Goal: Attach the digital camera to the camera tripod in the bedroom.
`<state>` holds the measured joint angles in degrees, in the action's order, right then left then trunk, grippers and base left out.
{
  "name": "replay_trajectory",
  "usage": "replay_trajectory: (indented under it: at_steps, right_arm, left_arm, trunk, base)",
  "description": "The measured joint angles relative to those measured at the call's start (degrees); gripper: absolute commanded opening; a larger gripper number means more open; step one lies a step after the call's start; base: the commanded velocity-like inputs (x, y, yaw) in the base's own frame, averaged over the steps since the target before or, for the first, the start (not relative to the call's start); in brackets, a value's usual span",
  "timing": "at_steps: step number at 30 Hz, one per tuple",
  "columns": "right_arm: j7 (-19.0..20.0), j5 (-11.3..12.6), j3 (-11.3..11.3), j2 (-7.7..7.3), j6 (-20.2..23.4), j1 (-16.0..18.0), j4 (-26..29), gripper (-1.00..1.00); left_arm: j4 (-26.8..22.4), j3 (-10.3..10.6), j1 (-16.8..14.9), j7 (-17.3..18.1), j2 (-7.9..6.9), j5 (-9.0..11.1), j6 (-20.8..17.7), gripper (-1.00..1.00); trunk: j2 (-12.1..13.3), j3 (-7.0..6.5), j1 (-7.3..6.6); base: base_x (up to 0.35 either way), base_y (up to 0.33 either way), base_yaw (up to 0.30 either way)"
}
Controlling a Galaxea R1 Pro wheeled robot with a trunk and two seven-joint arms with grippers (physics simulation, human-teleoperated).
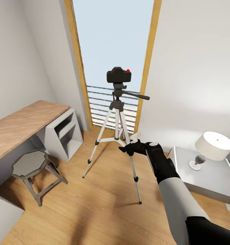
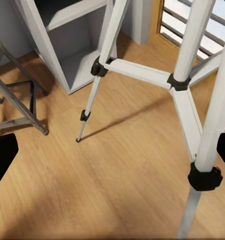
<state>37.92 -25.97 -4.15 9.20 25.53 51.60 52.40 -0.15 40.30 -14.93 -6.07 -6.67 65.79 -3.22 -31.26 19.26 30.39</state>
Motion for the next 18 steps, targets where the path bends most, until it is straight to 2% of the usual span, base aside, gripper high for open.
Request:
replay_trajectory:
  at_steps: [5,14,18]
  right_arm:
    - [-0.02,0.00,0.00,-0.65,0.00,0.06,0.00,1.00]
    - [0.01,0.01,-0.02,-3.55,-0.02,-0.02,-0.05,1.00]
    - [0.04,-0.02,-0.04,-4.91,-0.03,-1.22,-0.09,1.00]
  left_arm:
    - [0.00,0.00,0.02,0.00,0.00,0.00,0.04,1.00]
    - [-0.06,0.00,0.03,0.02,0.00,0.05,0.08,1.00]
    - [-0.07,0.00,0.01,0.02,0.00,0.09,0.09,1.00]
  trunk:
    - [-0.01,0.00,0.00]
    - [0.00,0.00,-0.01]
    - [0.00,0.00,-0.01]
  base:
    - [-0.045,0.000,0.000]
    - [-0.010,0.000,0.000]
    - [-0.002,0.000,0.000]
